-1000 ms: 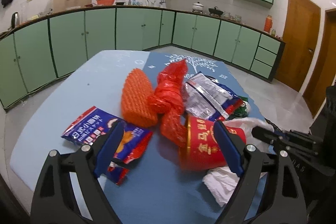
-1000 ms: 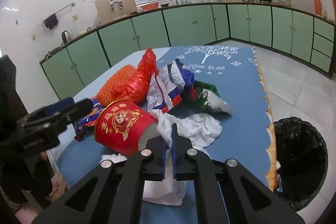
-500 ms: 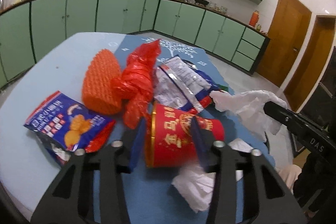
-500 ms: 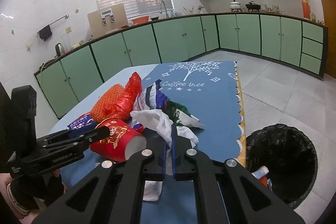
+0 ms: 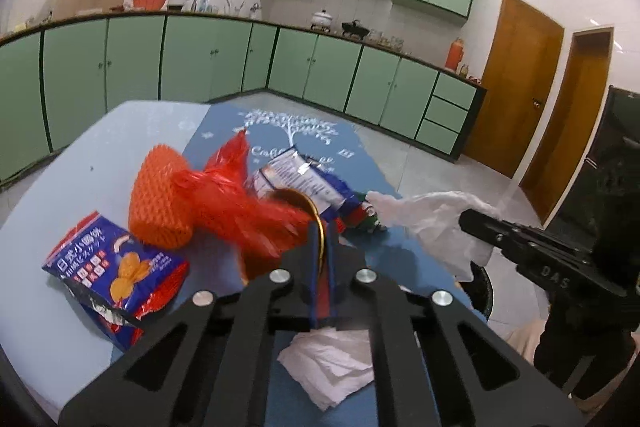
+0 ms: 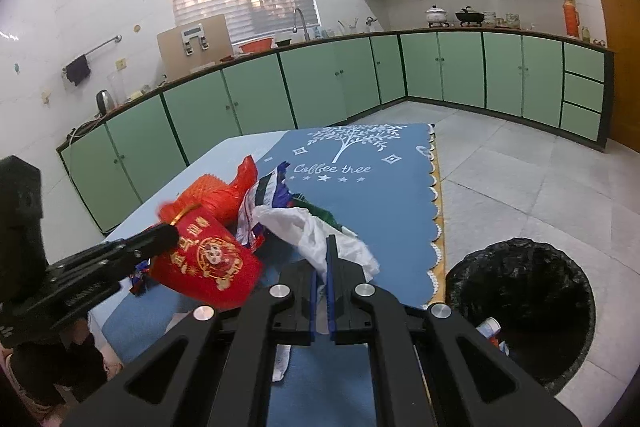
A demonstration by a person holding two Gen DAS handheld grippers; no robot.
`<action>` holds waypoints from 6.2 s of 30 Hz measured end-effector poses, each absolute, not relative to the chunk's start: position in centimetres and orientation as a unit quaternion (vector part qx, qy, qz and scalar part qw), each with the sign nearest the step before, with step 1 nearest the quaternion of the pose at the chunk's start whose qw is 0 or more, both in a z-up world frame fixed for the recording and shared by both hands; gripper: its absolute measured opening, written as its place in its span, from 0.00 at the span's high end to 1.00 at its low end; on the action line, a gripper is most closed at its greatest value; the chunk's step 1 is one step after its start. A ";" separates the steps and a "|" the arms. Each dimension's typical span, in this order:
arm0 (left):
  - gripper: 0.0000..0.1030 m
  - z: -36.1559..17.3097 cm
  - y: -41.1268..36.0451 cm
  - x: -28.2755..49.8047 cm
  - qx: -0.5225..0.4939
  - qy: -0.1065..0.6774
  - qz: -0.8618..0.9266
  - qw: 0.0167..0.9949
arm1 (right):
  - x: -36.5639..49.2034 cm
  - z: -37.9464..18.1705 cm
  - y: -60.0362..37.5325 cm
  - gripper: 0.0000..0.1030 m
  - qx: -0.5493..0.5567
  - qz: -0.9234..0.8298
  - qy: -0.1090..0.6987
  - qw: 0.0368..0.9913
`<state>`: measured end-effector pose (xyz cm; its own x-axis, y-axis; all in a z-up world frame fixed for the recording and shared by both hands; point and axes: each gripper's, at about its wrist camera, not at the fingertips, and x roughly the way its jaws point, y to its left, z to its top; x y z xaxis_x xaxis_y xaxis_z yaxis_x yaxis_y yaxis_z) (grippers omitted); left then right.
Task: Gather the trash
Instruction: 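Grasp the red paper cup with the left tool while the right tool grasps a white tissue, then carry the red cup and tissue to the black bin and release them, then return both tools to the table over the remaining trash, then grasp the red plastic bag with the left tool while the right tool grasps the green-white packet, then carry the red bag and green-white packet to the black bin and release them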
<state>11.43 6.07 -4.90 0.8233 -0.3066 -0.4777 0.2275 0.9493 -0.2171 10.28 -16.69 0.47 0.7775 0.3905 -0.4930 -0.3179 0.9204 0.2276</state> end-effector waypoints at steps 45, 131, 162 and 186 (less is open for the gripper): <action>0.99 -6.4 -19.7 19.3 -0.035 0.252 -0.284 0.925 | 13.6 -0.9 -39.5 0.96 0.110 -0.009 0.262 0.959; 0.81 -8.9 6.3 17.2 -0.045 0.348 -0.040 0.935 | 18.5 -3.1 -16.2 0.73 0.061 0.229 0.352 0.905; 0.90 -8.1 6.9 18.4 -0.064 0.345 -0.034 0.936 | 17.1 -2.7 -18.2 0.72 0.079 0.212 0.358 0.906; 0.90 -2.4 1.1 15.9 -0.055 0.283 -0.102 0.952 | 14.6 2.4 -24.7 0.75 0.149 0.160 0.271 0.938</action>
